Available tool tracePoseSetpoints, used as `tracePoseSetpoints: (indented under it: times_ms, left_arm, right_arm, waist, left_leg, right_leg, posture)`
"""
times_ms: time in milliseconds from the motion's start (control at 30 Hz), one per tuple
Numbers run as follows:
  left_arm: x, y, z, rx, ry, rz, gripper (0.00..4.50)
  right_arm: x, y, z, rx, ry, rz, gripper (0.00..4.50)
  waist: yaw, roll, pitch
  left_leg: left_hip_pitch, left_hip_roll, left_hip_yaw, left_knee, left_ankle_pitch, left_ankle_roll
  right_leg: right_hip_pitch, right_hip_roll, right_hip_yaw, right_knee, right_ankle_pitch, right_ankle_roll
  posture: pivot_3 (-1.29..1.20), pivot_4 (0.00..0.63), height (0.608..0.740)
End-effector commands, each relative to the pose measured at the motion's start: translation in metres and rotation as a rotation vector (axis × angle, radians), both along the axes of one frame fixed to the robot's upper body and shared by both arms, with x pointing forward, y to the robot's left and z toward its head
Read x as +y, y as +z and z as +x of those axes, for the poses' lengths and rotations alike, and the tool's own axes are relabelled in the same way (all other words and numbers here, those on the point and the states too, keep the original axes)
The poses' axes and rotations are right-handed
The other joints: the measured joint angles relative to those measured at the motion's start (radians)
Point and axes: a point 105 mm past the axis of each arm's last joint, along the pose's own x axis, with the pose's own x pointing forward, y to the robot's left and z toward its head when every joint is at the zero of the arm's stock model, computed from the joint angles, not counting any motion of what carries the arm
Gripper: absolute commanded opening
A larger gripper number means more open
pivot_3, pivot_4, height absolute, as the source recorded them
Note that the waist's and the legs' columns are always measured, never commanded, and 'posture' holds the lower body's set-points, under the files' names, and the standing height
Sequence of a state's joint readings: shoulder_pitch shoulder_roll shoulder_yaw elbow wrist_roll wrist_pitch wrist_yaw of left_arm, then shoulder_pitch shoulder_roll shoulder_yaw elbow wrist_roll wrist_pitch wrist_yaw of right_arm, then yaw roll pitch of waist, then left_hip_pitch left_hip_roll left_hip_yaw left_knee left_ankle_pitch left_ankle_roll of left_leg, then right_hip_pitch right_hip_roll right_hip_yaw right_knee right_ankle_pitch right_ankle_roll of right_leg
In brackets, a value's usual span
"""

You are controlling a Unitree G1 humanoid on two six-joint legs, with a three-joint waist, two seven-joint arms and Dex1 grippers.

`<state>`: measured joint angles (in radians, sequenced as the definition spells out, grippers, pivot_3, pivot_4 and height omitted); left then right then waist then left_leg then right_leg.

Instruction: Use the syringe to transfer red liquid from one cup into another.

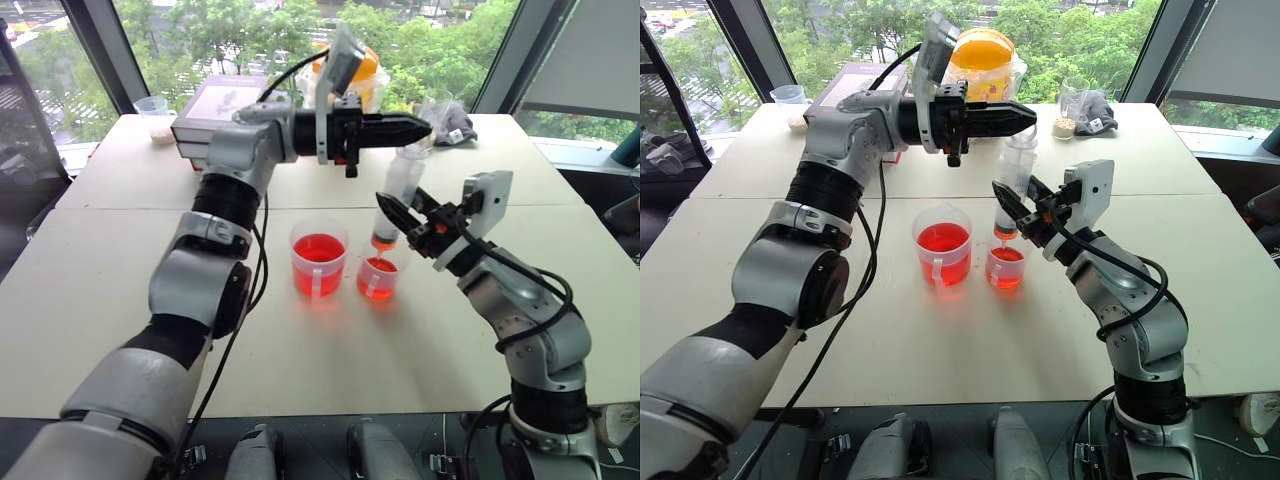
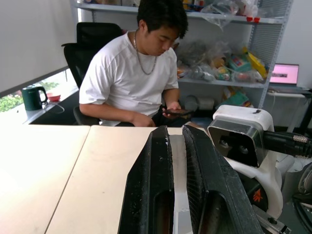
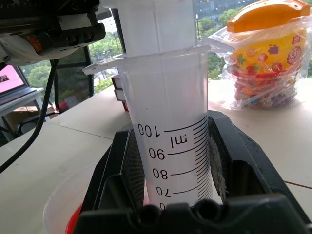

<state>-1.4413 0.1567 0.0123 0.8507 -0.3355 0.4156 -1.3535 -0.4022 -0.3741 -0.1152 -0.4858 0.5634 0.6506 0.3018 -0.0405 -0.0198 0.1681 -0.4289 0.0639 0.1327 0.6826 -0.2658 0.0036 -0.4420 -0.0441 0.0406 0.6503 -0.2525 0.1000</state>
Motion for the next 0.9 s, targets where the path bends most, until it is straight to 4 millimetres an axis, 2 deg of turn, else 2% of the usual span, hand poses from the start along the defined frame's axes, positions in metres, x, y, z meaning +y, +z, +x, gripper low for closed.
tracePoseSetpoints:
  times_ms: [33,500,733,833,900]
  left_arm:
    - [-0.008,-0.027,-0.002,0.045,-0.027,0.100,0.06]
    - [-0.006,-0.035,-0.003,0.076,-0.023,0.101,0.06]
    - [0.007,-0.009,-0.002,0.075,-0.005,0.026,0.06]
    - [0.015,-0.001,0.002,0.085,0.025,-0.008,1.22]
    - [0.021,0.004,0.003,0.085,0.039,-0.032,2.17]
  right_arm:
    - [-0.007,0.053,-0.018,-0.211,-0.024,0.024,1.42]
    - [-0.012,0.060,-0.023,-0.217,-0.027,0.024,1.42]
    - [-0.007,0.045,-0.024,-0.164,-0.007,-0.010,1.42]
    - [-0.004,0.041,-0.024,-0.148,-0.001,-0.006,1.42]
    - [-0.003,0.039,-0.025,-0.140,0.003,-0.004,1.42]
  waist:
    - [0.000,0.000,0.000]
    - [0.000,0.000,0.000]
    - [0.000,0.000,0.000]
    - [-0.001,0.000,0.000]
    - [-0.002,0.000,0.000]
  left_leg:
    - [0.000,0.000,0.000,0.000,0.000,0.000]
    - [0.000,0.000,0.000,0.000,0.000,0.000]
    - [0.000,0.000,-0.001,0.000,0.000,0.000]
    - [0.000,0.000,-0.001,0.000,0.000,0.000]
    - [0.000,0.000,-0.001,0.000,0.000,0.000]
  right_leg:
    - [0.000,0.000,0.000,0.000,0.000,0.000]
    - [0.000,0.000,0.000,0.000,0.000,0.000]
    - [0.000,0.000,0.000,0.000,0.000,0.000]
    - [0.000,0.000,0.000,0.000,0.000,0.000]
    - [0.000,0.000,0.000,0.000,0.000,0.000]
  posture:
    - [0.00,0.150,0.740]
    - [0.00,0.150,0.740]
    - [0.00,0.150,0.740]
    - [0.00,0.150,0.740]
    - [0.00,0.150,0.740]
